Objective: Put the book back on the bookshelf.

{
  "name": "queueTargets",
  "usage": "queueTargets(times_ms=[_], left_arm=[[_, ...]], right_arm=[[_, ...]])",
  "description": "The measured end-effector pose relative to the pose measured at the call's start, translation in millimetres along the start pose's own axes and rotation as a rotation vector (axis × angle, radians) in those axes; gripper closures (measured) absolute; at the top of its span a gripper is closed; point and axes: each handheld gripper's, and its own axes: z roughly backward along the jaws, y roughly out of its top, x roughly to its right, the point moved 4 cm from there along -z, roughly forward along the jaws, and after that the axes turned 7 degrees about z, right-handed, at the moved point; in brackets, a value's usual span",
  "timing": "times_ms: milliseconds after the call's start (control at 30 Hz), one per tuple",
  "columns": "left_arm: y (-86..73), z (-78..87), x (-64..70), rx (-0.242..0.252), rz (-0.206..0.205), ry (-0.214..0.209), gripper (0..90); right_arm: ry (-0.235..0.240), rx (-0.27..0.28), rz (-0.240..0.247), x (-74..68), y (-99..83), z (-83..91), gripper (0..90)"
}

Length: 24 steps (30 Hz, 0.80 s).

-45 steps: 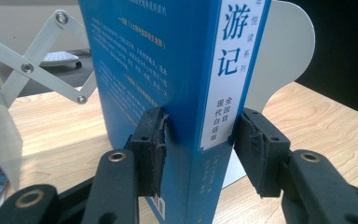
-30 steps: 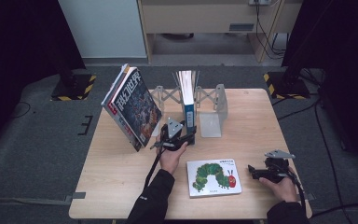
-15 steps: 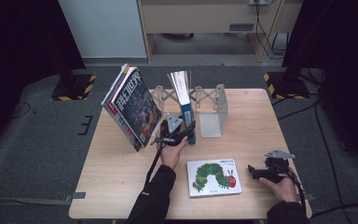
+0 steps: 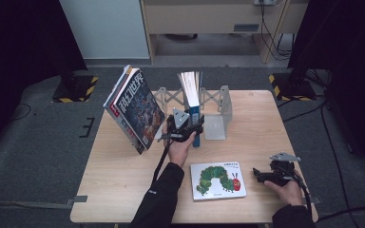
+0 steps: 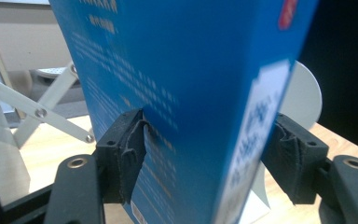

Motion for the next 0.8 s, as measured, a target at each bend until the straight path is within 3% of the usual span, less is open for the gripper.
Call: queueTargets(times_ms=[133, 333, 433, 567, 800], left_arm=[[-1.1, -5.7, -0.6, -0.005, 0.004, 0.014, 32.0], [-4.9, -13.3, -1.2, -0.005, 0.023, 0.002, 30.5], [-5.1, -14.1, 1.2, -0.006, 0.01, -0.008, 32.0], [-3.4, -13.1, 5.3, -0.019, -0.037, -0.004, 35.9], [0.4, -6.8, -1.5, -0.043, -0.051, -0.004, 42.5]], right_arm=[[0.0, 0.0, 0.0, 0.0, 0.0, 0.0, 1.6], [0.0, 0.0, 0.001, 0.0, 0.0, 0.0, 1.6], [0.0, 0.0, 0.001, 0.0, 0.0, 0.0, 1.6], [0.0, -0.001, 0.001, -0.1, 0.0, 0.0, 1.5], [0.003, -0.002, 0.001, 0.0, 0.0, 0.0, 1.4]])
